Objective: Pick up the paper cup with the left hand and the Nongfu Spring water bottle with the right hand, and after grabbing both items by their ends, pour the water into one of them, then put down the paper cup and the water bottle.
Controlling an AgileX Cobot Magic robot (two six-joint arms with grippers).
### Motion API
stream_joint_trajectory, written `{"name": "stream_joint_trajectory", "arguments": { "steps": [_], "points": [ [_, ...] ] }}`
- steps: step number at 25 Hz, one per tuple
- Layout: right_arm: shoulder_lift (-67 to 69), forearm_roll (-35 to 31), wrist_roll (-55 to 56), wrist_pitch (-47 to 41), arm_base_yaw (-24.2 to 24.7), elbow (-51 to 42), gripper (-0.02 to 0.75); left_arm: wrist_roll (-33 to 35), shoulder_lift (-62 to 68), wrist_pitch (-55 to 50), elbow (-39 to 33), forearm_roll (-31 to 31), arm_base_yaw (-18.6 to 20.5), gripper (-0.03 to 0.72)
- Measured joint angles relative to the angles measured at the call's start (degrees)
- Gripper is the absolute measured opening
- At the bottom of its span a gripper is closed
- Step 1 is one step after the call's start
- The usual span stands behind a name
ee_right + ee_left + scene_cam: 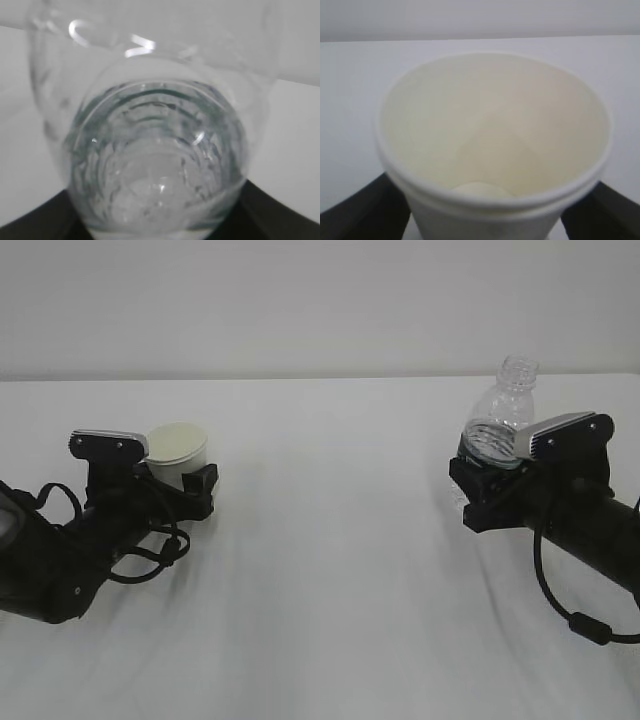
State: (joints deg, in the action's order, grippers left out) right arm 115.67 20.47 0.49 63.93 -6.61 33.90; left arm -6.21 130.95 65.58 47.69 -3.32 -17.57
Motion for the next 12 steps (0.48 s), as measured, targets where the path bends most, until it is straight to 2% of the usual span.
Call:
{"name": "stream_joint_trajectory", "arguments": {
  "steps": [8,12],
  "points": [
    [0.00,0.00,0.00,0.00,0.00,0.00,0.420,0.00,0.25,0.00,0.40,-0.76,0.00,0.578],
    [0.00,0.00,0.00,0.00,0.00,0.00,0.420,0.00,0.25,0.00,0.79,-0.65,0.00,0.507]
  ]
}}
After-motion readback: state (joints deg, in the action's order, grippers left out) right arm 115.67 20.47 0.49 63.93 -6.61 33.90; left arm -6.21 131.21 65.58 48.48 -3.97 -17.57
